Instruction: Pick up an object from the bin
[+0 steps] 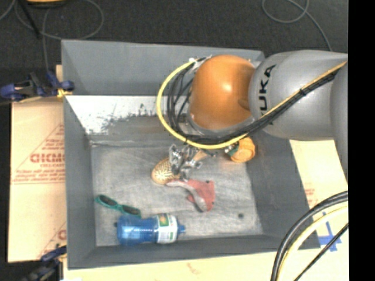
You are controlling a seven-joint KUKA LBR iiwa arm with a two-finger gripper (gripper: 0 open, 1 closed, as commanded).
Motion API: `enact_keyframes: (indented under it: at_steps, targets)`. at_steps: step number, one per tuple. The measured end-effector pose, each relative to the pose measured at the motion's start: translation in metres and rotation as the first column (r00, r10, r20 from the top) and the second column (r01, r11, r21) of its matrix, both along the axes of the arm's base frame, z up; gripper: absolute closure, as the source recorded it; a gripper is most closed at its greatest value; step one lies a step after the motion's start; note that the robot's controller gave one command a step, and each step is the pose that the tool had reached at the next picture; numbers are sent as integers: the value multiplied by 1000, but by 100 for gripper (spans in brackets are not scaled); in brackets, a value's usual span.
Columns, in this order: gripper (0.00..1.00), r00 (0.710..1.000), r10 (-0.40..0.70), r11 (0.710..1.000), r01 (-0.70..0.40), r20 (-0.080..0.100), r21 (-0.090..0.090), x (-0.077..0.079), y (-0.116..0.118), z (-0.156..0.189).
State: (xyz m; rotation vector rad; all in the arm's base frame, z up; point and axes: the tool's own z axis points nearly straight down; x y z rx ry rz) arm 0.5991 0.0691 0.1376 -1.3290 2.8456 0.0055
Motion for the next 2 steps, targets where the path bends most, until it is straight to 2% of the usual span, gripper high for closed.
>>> enact_keyframes:
  at_steps: [1,2]
  targets:
    - [0,999,38,999,-38,1,0,-3,-11,-38]
    - [0,999,37,999,-37,5,-1,-2,-11,-35]
